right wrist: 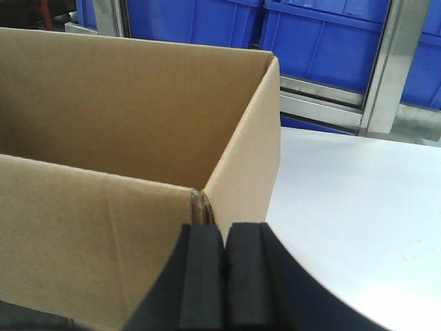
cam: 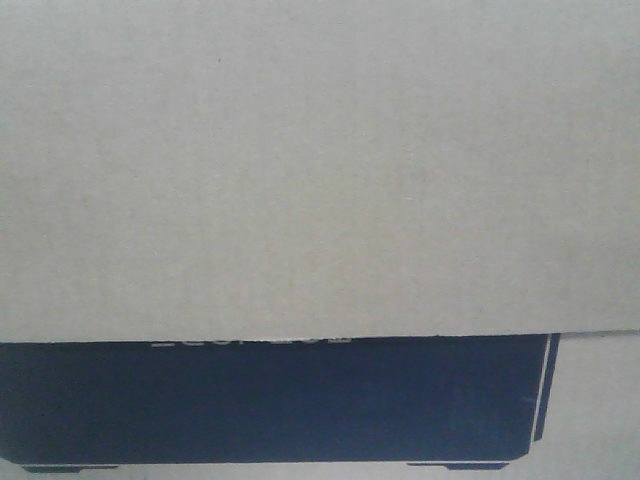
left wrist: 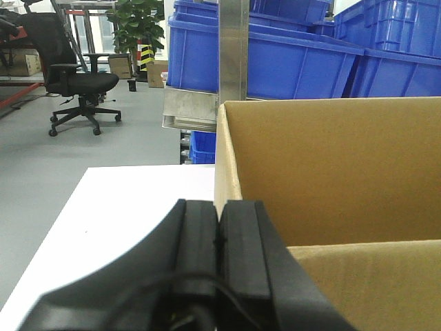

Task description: Grab box from left shelf to table start

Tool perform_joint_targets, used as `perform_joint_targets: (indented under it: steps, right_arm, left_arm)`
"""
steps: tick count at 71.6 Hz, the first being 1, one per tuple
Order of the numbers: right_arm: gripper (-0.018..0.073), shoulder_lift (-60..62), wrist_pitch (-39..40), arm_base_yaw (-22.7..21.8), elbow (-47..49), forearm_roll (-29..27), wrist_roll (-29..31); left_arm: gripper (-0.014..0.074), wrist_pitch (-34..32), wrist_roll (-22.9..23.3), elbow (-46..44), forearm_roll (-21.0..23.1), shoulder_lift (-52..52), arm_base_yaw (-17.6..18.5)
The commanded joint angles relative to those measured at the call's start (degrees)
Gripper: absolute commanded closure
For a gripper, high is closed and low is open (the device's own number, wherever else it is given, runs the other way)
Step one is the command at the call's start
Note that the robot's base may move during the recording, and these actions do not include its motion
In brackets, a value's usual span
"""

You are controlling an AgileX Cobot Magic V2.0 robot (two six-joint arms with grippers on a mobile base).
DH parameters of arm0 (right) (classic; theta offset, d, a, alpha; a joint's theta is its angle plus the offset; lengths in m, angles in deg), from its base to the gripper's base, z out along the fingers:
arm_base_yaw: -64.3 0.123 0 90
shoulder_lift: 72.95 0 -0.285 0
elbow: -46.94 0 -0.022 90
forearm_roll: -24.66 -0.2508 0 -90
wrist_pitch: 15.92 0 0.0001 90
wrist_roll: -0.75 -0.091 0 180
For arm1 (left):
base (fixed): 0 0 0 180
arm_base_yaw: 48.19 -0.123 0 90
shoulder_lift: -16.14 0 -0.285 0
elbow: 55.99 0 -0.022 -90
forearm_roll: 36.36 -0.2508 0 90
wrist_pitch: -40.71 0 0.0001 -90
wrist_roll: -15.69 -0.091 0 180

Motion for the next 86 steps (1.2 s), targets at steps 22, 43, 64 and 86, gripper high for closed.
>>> perform_joint_targets:
  steps: [22, 43, 64, 86]
  right_arm:
    - [0.0491, 0.4, 5.1, -0.1, 1.2, -0.2, 0.1]
    - [0.0491, 0.4, 5.1, -0.1, 1.2, -0.2, 0.1]
    - [0.0491, 0.4, 5.1, -0.1, 1.2, -0.2, 0.1]
    - [0.0491, 0.4, 5.1, -0.1, 1.2, -0.2, 0.1]
  left_arm:
    - [0.0693, -7.0, 0.0, 3.6, 1.4, 0.4, 0.2]
    - [0.0693, -15.0, 0.0, 19.7, 3.6, -0.5, -3.5]
    - [0.0693, -31.9, 0.0, 30.7, 3.6, -0.5, -3.6]
    - [0.0693, -32.3, 0.0, 30.8, 3.6, -0.5, -3.5]
